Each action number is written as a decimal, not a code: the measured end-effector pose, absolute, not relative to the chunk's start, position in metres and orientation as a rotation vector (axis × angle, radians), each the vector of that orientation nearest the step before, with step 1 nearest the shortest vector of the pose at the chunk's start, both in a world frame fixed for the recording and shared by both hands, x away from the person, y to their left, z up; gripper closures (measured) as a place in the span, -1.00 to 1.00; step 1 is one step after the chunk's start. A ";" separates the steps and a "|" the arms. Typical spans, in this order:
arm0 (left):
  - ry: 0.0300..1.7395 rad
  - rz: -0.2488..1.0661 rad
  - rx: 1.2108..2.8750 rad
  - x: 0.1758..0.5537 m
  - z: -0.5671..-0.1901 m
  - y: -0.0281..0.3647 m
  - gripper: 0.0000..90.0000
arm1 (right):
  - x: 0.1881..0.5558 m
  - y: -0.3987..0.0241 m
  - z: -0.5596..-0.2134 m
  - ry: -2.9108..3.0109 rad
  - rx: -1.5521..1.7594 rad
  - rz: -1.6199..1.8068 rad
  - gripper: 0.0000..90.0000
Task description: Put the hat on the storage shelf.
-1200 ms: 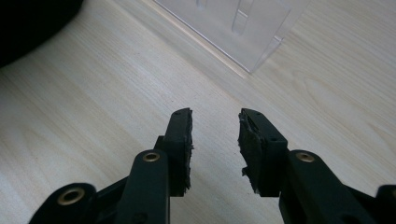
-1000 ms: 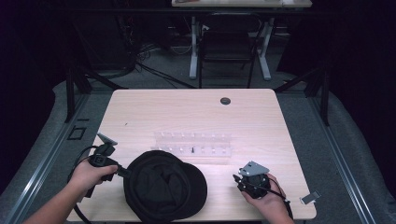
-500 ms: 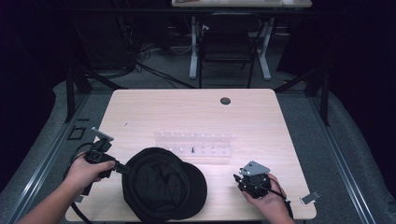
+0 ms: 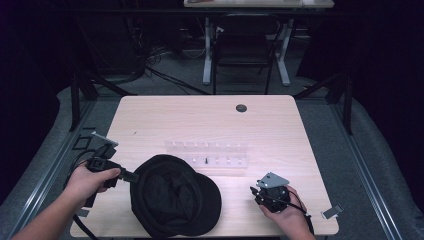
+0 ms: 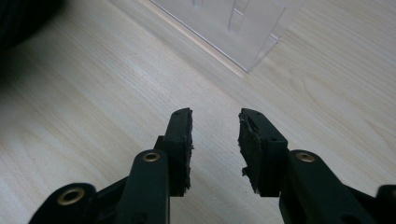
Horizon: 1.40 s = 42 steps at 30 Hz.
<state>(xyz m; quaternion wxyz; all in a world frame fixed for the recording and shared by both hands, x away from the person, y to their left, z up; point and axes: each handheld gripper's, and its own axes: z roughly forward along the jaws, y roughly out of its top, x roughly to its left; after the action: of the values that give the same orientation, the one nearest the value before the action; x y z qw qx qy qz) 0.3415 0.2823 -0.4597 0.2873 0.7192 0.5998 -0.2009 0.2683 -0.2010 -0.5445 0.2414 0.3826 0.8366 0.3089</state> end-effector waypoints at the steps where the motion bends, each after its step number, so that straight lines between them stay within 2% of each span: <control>1: 1.598 -0.539 1.917 0.341 -0.458 0.282 0.89 | 0.268 -0.201 -0.545 2.289 1.047 0.844 0.43; 15: 1.579 -0.529 1.893 0.338 -0.435 0.277 0.89 | 0.269 -0.202 -0.545 2.287 1.048 0.848 0.43; 26: 1.530 -0.678 1.779 0.334 -0.425 0.270 0.89 | 0.269 -0.202 -0.545 2.291 1.054 0.840 0.42; 42: 1.454 -0.758 1.686 0.333 -0.402 0.263 0.90 | 0.269 -0.204 -0.544 2.288 1.053 0.846 0.42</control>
<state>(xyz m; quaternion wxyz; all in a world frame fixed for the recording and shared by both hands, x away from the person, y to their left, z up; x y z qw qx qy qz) 0.3331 0.2631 -0.4019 0.3847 0.6617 0.5707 -0.2974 0.2692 -0.2036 -0.5443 0.2399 0.3848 0.8360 0.3089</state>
